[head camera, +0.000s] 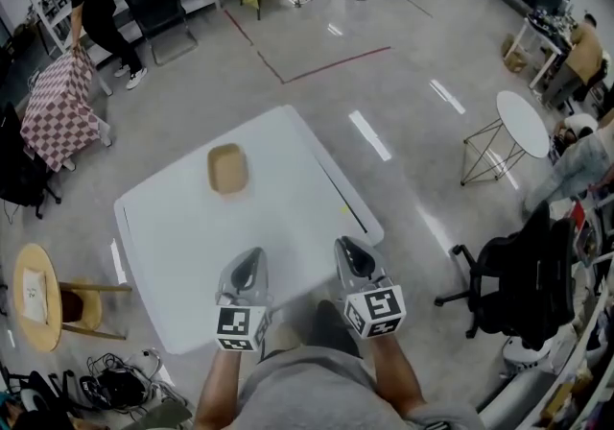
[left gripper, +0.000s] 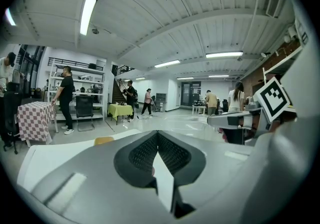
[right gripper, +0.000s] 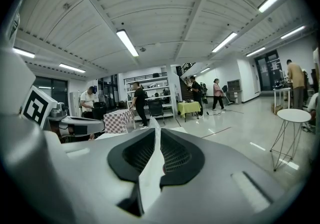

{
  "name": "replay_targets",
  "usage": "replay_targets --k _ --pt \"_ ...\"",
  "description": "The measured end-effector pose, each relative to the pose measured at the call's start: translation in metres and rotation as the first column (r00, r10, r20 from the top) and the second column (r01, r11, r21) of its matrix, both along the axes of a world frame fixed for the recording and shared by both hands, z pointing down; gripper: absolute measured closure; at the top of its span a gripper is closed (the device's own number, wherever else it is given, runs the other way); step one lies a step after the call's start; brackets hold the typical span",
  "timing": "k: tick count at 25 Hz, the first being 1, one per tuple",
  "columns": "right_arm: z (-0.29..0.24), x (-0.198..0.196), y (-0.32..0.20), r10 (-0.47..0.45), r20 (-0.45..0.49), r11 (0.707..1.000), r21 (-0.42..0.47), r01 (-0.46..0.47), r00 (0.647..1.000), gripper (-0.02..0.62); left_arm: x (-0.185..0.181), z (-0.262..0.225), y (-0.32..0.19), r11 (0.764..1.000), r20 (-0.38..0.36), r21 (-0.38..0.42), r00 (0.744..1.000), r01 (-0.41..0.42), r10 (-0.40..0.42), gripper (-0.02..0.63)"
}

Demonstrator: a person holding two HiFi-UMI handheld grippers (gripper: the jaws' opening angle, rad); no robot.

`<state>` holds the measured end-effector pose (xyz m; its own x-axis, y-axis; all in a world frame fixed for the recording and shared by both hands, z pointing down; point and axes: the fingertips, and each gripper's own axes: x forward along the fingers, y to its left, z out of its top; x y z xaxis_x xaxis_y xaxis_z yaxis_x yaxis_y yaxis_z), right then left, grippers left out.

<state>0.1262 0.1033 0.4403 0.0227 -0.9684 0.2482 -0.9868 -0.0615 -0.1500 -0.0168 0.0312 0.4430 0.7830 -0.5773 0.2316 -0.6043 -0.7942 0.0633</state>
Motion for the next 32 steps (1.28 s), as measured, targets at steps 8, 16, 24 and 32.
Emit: replay_targets --k 8,16,24,32 --pt "-0.0013 0.0007 -0.0017 -0.007 0.010 1.000 0.005 0.007 1.000 0.557 0.0020 -0.0004 -0.0003 1.000 -0.001 -0.002 1.000 0.002 -0.002 0.595" --pt "0.0017 0.0000 0.0001 -0.014 0.014 1.000 0.001 0.014 1.000 0.558 0.0012 0.0015 0.0018 1.000 -0.002 -0.001 1.000 0.008 -0.008 0.594" --pt "0.0000 -0.0002 0.0012 -0.015 0.015 1.000 0.002 0.015 1.000 0.558 0.0001 0.0005 0.0026 1.000 0.003 0.000 1.000 0.009 -0.009 0.595" --pt "0.0030 0.0021 0.0025 -0.018 0.022 1.000 0.001 0.018 1.000 0.558 0.0043 -0.0031 0.0041 1.000 -0.005 0.006 1.000 0.008 -0.008 0.594"
